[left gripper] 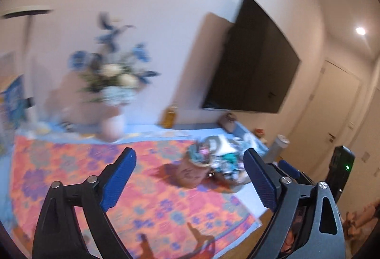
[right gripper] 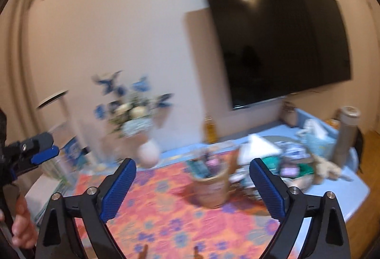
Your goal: Organize soft objects
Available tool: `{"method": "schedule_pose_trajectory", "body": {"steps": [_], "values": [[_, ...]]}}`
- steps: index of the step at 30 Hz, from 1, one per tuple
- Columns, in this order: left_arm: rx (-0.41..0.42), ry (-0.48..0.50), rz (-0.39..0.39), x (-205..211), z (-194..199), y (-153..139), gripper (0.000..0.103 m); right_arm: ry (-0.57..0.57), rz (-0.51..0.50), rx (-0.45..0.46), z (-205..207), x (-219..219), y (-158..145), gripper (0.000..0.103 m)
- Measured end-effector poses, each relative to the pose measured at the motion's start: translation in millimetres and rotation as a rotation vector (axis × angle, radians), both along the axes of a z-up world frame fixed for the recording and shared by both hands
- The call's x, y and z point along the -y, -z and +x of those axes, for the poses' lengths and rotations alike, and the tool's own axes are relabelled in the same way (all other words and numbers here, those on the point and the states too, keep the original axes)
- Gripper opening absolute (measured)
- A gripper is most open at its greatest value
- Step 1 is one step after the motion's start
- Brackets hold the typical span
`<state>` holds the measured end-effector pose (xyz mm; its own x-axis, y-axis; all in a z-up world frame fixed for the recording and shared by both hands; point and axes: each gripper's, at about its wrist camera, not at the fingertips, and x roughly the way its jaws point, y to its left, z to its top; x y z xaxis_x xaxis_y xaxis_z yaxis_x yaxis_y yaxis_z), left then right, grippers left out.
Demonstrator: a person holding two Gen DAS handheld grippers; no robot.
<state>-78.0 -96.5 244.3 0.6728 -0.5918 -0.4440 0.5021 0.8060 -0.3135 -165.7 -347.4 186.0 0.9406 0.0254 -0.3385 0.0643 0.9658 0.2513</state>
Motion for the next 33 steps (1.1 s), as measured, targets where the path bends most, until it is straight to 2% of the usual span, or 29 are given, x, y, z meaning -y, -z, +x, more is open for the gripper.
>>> {"method": "schedule_pose_trajectory", "body": {"steps": [4,6,7,11,13,17,20,26,27,28,30,33], "values": [[0.003,-0.119,0.086,-46,-5,12,0.094,-0.102,0.027,-0.026,18,-37,21,0.097],[0.024,-0.193,0.152,-59,-4,24,0.102,-0.140,0.048,-0.070,32,-53,36,0.097],[0.032,-0.218,0.173,-64,-3,30,0.102,-0.153,0.048,-0.101,42,-62,46,0.097],[0.030,-0.317,0.284,-77,17,86,0.102,-0.167,-0.019,-0.183,74,-93,81,0.097],[0.027,-0.341,0.304,-80,27,113,0.102,-0.162,-0.065,-0.203,89,-105,100,0.097],[0.045,-0.403,0.307,-75,45,171,0.102,-0.112,-0.153,-0.141,106,-120,134,0.097],[0.065,-0.430,0.341,-65,54,198,0.102,-0.085,-0.161,-0.142,122,-118,151,0.097],[0.099,-0.438,0.380,-47,66,222,0.102,-0.080,-0.177,-0.140,138,-117,163,0.097],[0.091,-0.436,0.383,-46,67,229,0.102,-0.081,-0.188,-0.146,139,-118,168,0.097],[0.020,-0.420,0.417,-45,77,236,0.102,-0.082,-0.199,-0.162,141,-118,176,0.097],[-0.029,-0.419,0.422,-47,83,239,0.102,-0.097,-0.200,-0.200,146,-120,181,0.097],[-0.038,-0.427,0.400,-52,82,239,0.102,-0.103,-0.233,-0.194,145,-126,183,0.097]]}}
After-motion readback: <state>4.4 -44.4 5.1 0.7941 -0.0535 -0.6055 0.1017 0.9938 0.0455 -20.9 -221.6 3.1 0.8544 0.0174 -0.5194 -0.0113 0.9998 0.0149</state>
